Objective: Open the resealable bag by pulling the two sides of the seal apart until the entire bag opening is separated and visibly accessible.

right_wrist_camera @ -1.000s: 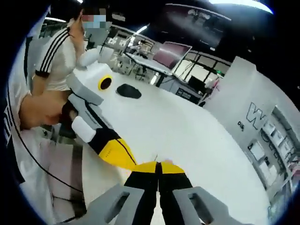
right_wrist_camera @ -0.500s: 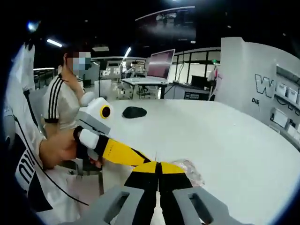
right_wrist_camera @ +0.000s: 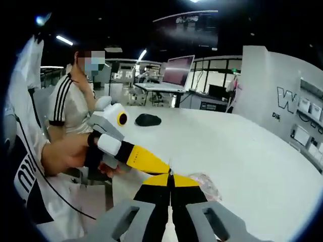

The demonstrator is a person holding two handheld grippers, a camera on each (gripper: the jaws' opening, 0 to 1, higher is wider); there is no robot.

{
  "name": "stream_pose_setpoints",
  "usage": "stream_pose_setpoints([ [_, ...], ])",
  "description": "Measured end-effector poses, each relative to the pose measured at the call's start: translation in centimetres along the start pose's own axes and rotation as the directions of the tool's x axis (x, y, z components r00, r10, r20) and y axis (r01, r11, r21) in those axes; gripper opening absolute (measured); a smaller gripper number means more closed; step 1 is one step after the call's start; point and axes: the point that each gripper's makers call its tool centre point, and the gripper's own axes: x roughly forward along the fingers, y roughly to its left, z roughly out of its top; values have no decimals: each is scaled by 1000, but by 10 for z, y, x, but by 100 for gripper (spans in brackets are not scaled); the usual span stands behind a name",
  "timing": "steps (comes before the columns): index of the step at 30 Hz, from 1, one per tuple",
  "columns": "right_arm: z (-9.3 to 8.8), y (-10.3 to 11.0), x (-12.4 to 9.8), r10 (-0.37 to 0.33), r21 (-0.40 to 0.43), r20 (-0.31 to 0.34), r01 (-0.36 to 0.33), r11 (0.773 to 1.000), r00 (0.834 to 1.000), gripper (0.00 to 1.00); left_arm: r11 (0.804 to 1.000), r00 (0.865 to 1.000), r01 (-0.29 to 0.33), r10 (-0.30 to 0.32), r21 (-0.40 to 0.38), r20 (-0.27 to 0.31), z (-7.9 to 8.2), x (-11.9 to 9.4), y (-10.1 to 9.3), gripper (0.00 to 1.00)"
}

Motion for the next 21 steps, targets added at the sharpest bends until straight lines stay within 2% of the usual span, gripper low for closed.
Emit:
stream_pose_setpoints([
  [5,0,-5,-1,-11,16,7,11,1000,1000,0,1000,1000,5,-5,18,-15,-1,-1,-1,14],
  [21,-1,1,-1,6,20,7,-7,1000,1000,0,999,999,-11,13,33,-46,-5,3,3,5],
])
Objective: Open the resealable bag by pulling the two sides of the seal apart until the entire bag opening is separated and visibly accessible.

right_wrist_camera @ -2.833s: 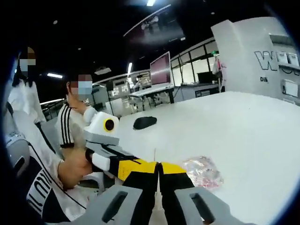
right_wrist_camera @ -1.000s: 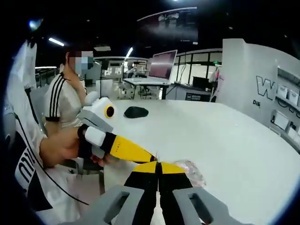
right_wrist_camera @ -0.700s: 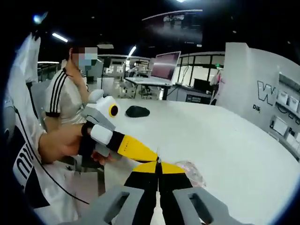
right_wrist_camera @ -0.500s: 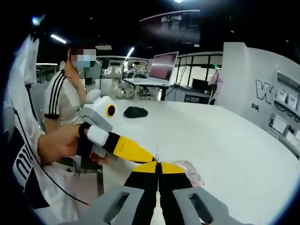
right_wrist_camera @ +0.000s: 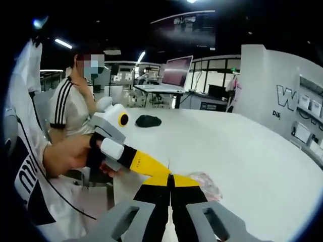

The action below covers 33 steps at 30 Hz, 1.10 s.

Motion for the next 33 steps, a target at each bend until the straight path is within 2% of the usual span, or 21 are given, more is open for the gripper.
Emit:
stream_pose_setpoints([
  [2,0,0,1,4,7,0,-4,1000,1000,0,1000,1000,7,-7,2,-5,-1,0,-2,2],
  [6,-1,0,1,6,2,-8,-6,1000,1000,0,999,1000,5,-5,34,-14,0,0,-3,1],
  [12,-4,1,3,-12,-44,-44,10,999,999,0,993,999,-21,25,119,-31,-2,-1,-3,0],
  [14,-5,2,5,-2,-27,-53,1,1000,999,0,988,998,-35,42,154,-44,-2,-1,-1,0],
  [15,2,0,5,-9,-3,-2,9,1000,1000,0,988,998,-32,39,149,-40,0,-1,0,0],
  [16,-3,-1,3,7,1,-27,-7,1000,1000,0,988,999,-30,36,150,-37,2,-1,-1,0],
  [21,-3,-2,3,30,38,-6,-30,999,1000,0,983,998,-36,44,179,-42,4,-1,1,0],
  [25,-7,-1,3,61,64,-17,-60,996,998,0,982,998,-39,48,183,-46,3,-1,3,0],
  [27,-7,0,3,76,102,-11,-74,992,997,0,982,998,-41,49,184,-43,4,-1,4,0],
  [29,-9,0,4,76,101,-19,-74,992,997,5,981,998,-45,53,190,-40,4,-2,4,0],
  [33,-14,0,5,78,92,-41,-74,993,996,3,981,998,-42,50,190,-39,4,-2,3,0],
])
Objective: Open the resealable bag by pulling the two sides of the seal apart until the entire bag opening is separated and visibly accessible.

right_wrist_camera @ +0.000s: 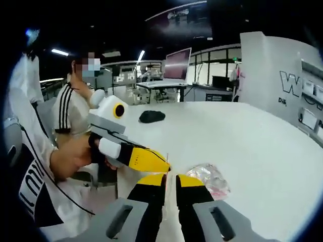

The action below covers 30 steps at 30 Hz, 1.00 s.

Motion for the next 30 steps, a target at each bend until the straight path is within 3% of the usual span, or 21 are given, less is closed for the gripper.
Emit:
stream_pose_setpoints([
  [10,-2,-1,0,20,40,0,-20,999,1000,0,1000,1000,-4,4,16,-20,-5,0,2,0],
  [13,-4,-1,2,-3,9,-19,3,1000,1000,0,998,999,-18,20,55,-45,-9,0,3,0],
  [18,-4,-1,2,-69,-122,-34,64,991,997,0,993,996,-43,51,108,-68,-12,-1,3,0],
  [24,-2,1,3,-138,-221,-39,126,967,990,0,979,991,-81,99,189,-87,-13,-1,3,0],
  [27,0,-1,3,-138,-196,-18,132,972,990,0,969,989,-97,119,227,-87,-11,-2,4,0],
  [30,-1,-1,3,-151,-181,-9,147,972,988,0,944,982,-125,161,305,-97,-13,-2,6,0],
])
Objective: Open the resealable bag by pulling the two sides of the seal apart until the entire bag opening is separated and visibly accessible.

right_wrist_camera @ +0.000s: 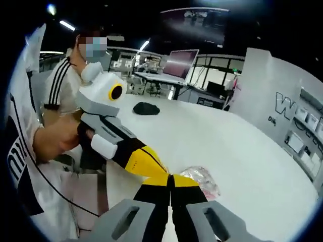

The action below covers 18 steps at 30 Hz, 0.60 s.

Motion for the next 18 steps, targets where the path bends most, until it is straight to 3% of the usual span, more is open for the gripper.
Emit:
stream_pose_setpoints([
  [3,0,-1,0,-19,6,9,19,1000,1000,0,1000,1000,-15,15,21,-2,0,0,-1,0],
  [8,4,-3,-2,-68,-5,29,68,998,997,0,990,997,-75,78,122,-22,-1,-1,0,0],
  [10,4,-19,-8,-156,-64,19,157,986,988,0,978,992,-122,127,169,-21,-1,-3,9,0],
  [12,10,-9,-8,-84,22,62,82,996,995,0,995,998,-57,57,80,6,1,-5,1,0],
  [13,9,-11,-8,-83,25,59,82,996,995,0,997,999,-41,41,63,7,2,-6,0,0],
  [15,8,-12,-8,-72,50,66,69,996,995,0,998,997,57,-56,-15,43,9,-6,-17,0],
  [17,8,-12,-8,-71,60,70,67,996,995,0,991,994,100,-95,-90,59,11,-5,-21,0],
  [18,9,-12,-8,-64,68,76,59,996,995,0,991,994,93,-87,-94,59,10,-4,-18,1],
])
